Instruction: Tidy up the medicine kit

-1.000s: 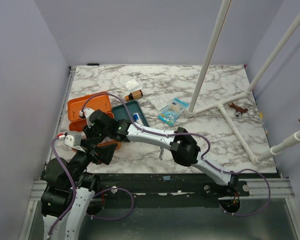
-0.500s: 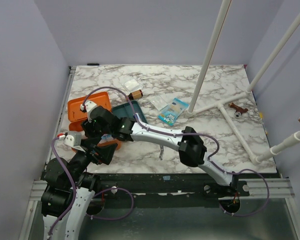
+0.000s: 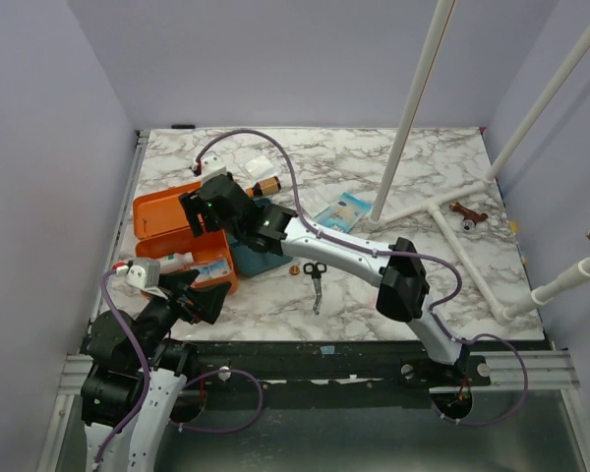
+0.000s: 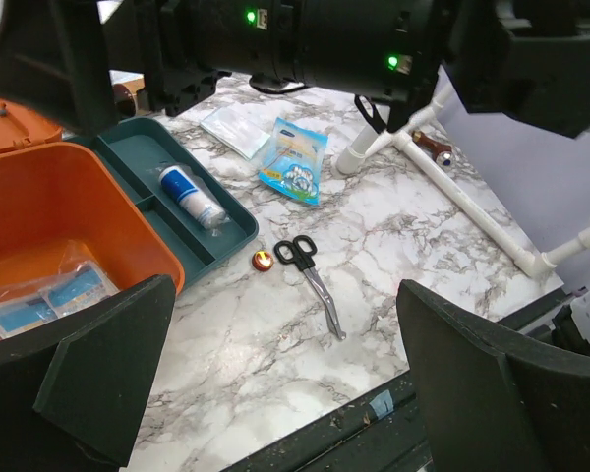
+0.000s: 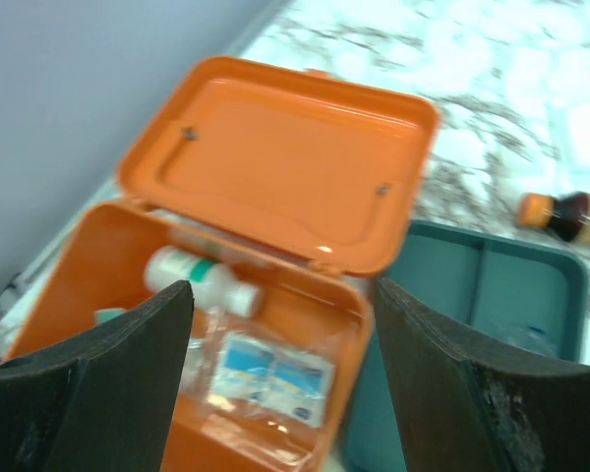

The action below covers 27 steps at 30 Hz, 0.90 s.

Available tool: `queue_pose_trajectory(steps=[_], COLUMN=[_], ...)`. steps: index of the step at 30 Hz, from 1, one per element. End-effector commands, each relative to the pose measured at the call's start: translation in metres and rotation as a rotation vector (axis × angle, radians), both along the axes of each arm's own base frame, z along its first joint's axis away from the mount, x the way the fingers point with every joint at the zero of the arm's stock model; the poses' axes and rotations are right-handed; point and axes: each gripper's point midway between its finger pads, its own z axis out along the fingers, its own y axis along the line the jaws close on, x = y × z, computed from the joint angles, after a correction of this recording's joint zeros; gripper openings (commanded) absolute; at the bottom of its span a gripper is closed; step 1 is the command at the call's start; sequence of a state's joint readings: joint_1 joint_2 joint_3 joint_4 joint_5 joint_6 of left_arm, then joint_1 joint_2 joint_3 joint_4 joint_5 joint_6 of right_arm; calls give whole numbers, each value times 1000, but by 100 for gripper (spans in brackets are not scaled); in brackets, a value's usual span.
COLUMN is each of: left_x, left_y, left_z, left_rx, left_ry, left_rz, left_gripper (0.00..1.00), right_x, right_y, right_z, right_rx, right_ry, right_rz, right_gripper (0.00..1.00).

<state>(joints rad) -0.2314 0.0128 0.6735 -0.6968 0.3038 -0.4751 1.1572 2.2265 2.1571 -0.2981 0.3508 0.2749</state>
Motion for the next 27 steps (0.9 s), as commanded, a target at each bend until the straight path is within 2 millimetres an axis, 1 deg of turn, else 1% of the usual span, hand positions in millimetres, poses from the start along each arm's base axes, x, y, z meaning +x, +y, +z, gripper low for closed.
queue_pose_trajectory(steps=[1,3,6,9,11,14,16,22,27], left_x=[-14,-14,-14,-14,-13,-13,-13,-13,-11], left_y=[4,4,3,1,2,1,1,0,-1], left_z=[14,14,14,14,13,13,13,12,11], left_rx=[-15,-14,-14,-11,-11,-11,-10,-9,-7], left_ry=[-105,-103,-101,-98,-96,-97,-94,-90,-80], left_rz=[5,2,-5,-13,-12,-13,-13,-22,-23], left_gripper=[98,99,98,99,98,98,99,98,98], right_x=[52,71,96,115,123,133,140,166,179], right_y=[-58,-76,-99,-115,-122,-126,-129,-149,-153], right_z=[-20,-27,-40,-52,-61,-73,-81,-103,-118], right_rx=[-39,-21,26,55,61,82,122,259,353], right_ry=[87,130,222,271,284,314,357,472,550], right_rz=[-208,-262,-333,-410,-448,-498,-543,-686,-738], right_gripper=[77,79,80,85,89,91,92,93,93])
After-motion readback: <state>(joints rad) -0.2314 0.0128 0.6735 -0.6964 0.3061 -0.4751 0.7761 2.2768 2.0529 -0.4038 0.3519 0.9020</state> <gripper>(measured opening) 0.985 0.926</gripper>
